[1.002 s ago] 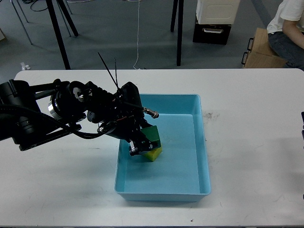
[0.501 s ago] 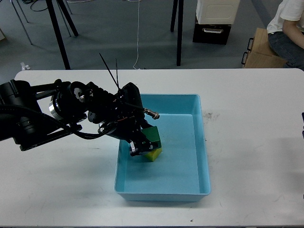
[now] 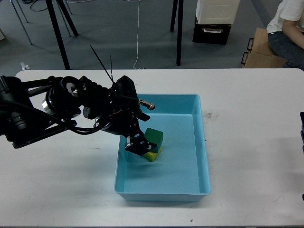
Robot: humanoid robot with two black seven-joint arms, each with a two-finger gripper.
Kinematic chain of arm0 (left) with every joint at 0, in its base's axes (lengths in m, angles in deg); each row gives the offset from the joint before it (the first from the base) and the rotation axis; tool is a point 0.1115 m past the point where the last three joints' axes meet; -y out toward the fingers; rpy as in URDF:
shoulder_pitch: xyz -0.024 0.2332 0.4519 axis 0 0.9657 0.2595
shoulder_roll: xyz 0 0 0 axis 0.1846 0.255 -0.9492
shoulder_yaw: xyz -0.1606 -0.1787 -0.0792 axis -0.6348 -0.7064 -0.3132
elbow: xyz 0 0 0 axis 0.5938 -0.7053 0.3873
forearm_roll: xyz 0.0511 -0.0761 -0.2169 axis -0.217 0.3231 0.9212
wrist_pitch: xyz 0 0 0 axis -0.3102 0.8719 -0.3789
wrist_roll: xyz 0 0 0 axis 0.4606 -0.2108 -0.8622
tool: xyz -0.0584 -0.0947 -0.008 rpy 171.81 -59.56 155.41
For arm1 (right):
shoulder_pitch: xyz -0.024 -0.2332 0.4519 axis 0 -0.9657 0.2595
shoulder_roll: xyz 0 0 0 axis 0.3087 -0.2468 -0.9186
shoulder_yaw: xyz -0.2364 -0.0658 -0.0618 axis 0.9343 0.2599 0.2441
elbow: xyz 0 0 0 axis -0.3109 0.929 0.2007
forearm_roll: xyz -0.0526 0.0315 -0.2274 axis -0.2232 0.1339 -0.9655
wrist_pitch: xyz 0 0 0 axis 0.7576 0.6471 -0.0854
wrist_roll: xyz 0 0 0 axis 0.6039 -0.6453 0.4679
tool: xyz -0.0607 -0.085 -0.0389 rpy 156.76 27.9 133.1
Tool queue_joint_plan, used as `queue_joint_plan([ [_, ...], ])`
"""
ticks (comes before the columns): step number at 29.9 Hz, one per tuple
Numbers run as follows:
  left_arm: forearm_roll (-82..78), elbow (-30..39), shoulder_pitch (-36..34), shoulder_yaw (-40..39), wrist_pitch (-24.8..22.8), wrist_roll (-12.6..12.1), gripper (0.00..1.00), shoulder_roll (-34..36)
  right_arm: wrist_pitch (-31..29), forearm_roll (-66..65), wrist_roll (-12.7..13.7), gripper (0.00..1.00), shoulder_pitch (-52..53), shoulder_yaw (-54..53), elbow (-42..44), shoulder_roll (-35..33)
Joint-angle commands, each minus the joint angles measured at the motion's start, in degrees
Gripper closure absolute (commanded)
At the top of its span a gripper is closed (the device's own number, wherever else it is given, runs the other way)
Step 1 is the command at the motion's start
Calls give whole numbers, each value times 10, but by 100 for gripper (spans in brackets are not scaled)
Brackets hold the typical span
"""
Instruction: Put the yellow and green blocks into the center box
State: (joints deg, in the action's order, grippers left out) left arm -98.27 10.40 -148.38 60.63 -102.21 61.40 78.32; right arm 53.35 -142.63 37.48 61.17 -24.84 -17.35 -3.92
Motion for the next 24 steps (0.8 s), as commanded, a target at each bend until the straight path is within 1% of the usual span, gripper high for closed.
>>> queue_joint_plan([
  [1,32,26,2,-22,0,0,0,37,-1,-2,0,1,32,35,6,1],
  [3,58,26,10,-50,0,0,0,41,-1,0,0,1,40,59,2,1],
  [5,120,20,30,-98,0,0,0,42,-2,2,1,1,51,64,1,3],
  [7,220,8,73,-172,0,0,0,45,-3,13,3,1,87,67,3,19],
  [9,309,6,119,-247,0,0,0,41,-6,57,5,1,111,68,3,42],
  [10,353,6,150,-288,0,0,0,39,-9,97,7,1,121,68,3,52],
  [11,394,9,184,-328,10,0,0,36,-13,146,7,1,132,69,3,58],
  [12,424,9,211,-355,32,0,0,34,-19,191,7,1,144,69,3,58],
  [14,483,10,259,-390,79,0,0,17,-43,293,9,1,163,69,6,59],
  [16,535,10,304,-408,107,0,0,-4,-72,382,15,1,167,69,8,59],
  [18,611,10,368,-441,113,0,0,-33,-110,469,28,1,168,68,20,59],
  [21,677,10,451,-508,115,0,0,-104,-157,565,38,1,165,62,24,59],
  [22,688,10,475,-528,118,-5,0,-126,-171,595,40,1,163,62,24,59],
  [24,713,11,515,-572,134,-88,0,-175,-204,662,44,1,157,64,24,59],
])
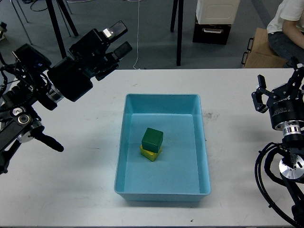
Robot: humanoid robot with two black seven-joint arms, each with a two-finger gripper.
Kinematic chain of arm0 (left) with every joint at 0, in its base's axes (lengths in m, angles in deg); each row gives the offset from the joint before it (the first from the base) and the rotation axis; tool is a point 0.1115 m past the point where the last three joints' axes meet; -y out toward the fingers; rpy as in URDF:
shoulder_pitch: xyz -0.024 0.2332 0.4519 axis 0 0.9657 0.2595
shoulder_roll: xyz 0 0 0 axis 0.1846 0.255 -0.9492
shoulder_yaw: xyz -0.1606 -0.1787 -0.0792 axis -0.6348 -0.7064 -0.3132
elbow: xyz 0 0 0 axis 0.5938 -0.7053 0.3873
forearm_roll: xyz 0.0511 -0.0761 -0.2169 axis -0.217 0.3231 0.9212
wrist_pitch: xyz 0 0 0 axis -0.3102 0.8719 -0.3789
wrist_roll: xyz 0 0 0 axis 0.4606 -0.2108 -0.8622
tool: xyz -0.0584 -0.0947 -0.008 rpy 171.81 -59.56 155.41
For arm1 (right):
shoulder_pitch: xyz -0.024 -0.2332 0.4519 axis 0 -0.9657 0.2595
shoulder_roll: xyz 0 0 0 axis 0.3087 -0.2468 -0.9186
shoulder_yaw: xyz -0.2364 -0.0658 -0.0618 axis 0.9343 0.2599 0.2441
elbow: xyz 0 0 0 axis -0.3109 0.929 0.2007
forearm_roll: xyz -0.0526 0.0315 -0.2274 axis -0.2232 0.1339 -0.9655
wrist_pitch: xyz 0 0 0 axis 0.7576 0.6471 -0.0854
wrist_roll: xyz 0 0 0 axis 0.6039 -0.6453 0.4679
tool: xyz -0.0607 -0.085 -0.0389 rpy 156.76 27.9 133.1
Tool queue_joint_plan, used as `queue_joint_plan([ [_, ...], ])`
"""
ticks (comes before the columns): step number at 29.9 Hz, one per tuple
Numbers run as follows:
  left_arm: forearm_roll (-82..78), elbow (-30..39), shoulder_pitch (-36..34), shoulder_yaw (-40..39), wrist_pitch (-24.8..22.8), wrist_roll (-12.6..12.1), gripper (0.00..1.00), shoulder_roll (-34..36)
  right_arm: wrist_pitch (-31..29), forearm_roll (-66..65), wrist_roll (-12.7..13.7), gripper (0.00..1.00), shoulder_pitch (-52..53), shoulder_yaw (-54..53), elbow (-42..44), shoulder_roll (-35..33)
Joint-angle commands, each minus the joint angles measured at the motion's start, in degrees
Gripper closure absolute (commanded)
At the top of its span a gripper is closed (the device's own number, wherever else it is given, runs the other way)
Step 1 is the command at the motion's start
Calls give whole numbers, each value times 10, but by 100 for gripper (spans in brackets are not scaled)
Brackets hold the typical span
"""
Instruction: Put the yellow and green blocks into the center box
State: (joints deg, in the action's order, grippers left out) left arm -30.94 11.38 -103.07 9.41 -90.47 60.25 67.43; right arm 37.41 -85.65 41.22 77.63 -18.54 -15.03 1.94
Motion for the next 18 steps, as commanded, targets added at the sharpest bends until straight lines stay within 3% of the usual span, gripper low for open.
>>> queue_joint_plan([
  [1,57,1,75,-78,29,-103,0,-88,-57,117,8,1,-10,0,1,0],
  [3,109,0,102,-110,60,-142,0,-135,-79,167,15,1,-16,-1,0,0],
  [5,175,0,121,-121,75,-155,0,-158,-91,203,24,1,-24,-1,0,0],
  [14,463,9,192,-141,76,-153,0,-163,-96,263,36,1,-63,-8,-1,32],
  [18,520,26,229,-149,40,-150,0,-165,-98,261,29,1,-79,-10,-1,50],
])
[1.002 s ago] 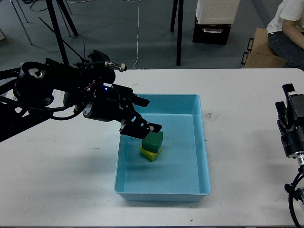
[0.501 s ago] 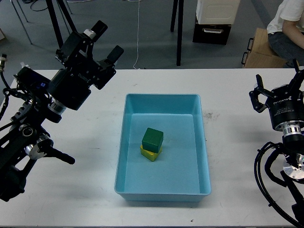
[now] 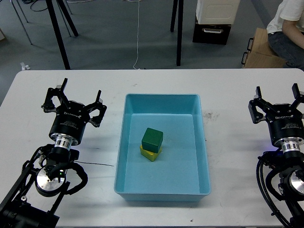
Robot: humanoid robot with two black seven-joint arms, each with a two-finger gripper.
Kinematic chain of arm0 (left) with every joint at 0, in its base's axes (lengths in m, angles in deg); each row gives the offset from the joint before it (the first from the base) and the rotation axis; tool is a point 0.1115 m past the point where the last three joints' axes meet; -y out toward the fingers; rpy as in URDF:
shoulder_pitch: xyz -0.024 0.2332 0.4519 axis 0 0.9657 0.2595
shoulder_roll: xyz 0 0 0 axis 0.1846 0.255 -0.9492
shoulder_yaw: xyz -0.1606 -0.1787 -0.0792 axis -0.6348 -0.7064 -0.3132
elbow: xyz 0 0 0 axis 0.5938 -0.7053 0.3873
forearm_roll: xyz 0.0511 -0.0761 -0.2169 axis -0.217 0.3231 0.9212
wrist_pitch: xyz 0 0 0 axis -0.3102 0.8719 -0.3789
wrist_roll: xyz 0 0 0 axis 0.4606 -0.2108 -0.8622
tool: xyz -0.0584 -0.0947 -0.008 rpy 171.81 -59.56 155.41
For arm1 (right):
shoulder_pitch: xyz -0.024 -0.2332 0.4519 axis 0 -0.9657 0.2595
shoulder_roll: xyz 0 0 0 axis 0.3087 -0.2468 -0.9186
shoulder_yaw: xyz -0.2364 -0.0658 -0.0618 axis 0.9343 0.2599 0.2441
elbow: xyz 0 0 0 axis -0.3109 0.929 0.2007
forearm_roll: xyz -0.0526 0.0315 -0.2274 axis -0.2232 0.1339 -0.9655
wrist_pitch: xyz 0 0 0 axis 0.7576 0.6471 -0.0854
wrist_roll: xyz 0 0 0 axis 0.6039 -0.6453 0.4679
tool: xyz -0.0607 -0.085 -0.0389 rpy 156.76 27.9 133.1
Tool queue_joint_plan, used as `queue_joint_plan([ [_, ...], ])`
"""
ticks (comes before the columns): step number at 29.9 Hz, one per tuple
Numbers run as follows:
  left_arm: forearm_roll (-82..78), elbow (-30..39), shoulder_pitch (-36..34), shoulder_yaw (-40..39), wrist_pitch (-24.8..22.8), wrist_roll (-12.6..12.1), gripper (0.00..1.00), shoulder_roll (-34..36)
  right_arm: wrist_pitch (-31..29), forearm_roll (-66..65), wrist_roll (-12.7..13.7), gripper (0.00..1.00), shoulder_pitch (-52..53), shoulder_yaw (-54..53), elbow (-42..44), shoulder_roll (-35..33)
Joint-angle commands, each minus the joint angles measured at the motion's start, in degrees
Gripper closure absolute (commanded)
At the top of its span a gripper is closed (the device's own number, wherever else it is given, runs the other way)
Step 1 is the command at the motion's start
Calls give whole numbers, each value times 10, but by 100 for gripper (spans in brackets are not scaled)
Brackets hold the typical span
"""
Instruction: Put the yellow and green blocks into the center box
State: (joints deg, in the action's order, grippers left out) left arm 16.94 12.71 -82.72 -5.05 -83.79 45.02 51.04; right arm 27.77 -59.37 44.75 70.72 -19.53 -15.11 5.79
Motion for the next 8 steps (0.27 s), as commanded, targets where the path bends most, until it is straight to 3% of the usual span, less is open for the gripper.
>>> queue_joint_plan([
  [1,54,17,36,-4,-41,2,0,-3,-1,-2,-6,1,-12,1,0,13],
  [8,75,18,50,3,-65,4,0,-5,-1,-4,-6,1,-14,3,1,13],
])
